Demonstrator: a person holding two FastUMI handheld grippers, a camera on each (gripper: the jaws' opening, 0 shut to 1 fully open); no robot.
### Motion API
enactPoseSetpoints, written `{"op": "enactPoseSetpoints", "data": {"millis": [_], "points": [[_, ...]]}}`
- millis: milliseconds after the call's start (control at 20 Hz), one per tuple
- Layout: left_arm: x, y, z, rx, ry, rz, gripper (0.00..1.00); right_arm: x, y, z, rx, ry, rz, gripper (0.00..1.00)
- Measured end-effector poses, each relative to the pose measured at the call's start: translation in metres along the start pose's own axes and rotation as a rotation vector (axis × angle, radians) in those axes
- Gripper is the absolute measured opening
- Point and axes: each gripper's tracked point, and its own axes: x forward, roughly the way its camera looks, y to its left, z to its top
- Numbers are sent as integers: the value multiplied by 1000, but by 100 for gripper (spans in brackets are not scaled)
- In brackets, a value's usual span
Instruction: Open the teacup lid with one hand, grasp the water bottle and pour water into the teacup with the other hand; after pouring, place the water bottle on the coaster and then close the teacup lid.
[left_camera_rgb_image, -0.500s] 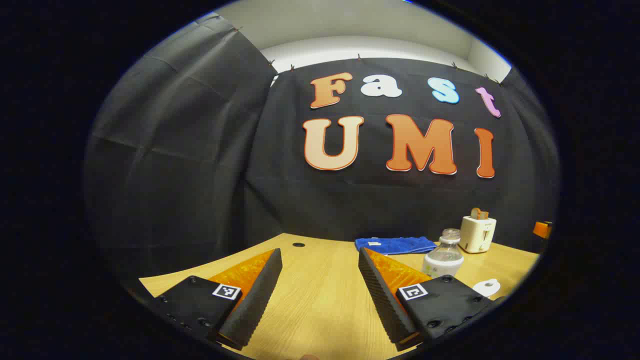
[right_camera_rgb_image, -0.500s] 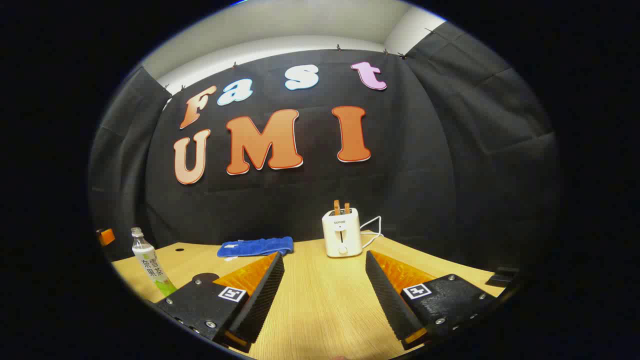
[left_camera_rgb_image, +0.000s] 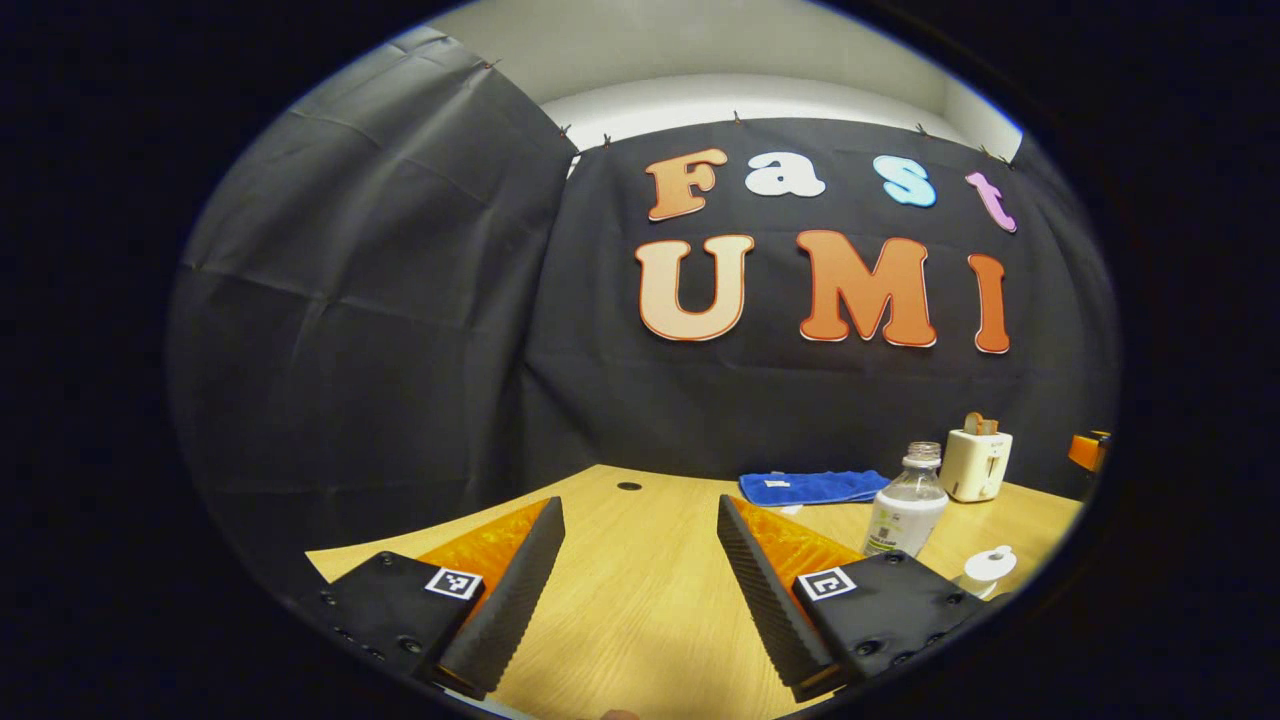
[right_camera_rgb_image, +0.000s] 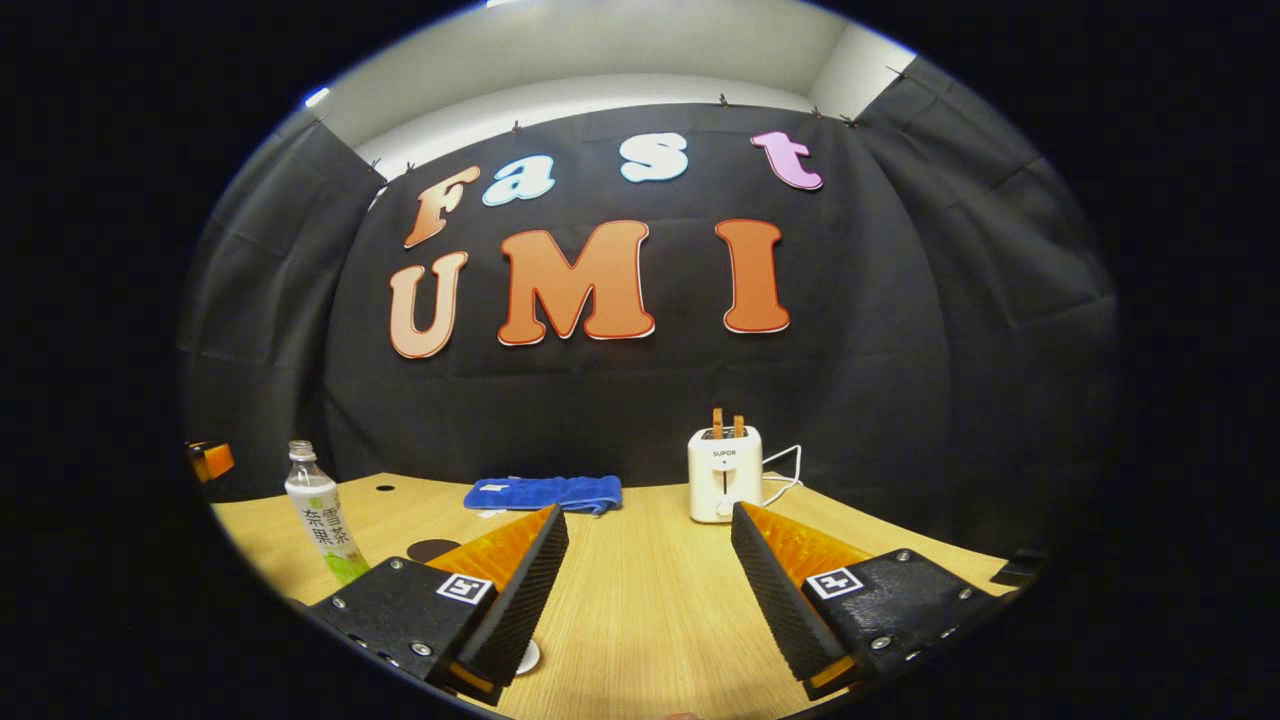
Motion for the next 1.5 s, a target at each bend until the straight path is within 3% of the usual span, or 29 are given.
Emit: {"op": "enactPoseSetpoints", "data": {"millis": [350,550,700,850,1000,1200,1500], "points": [[58,-15,9,14,-21,-14,99,48,0,-15,-1,66,-37,98],[82,-27,-5,37,48,-21,99,64,21,-27,-10,133,21,98],[74,-26,5,19,-3,1,99,57,21,-20,-16,114,22,98],[61,-31,-1,-13,9,-32,98,40,27,-17,7,110,23,99],[45,-21,2,-20,-3,-33,99,17,50,-15,33,94,46,98],[32,-24,4,-25,-8,-87,99,-9,89,-25,-3,120,79,98],[13,-18,-5,-63,5,-141,99,-12,128,-56,-50,171,80,98]]}}
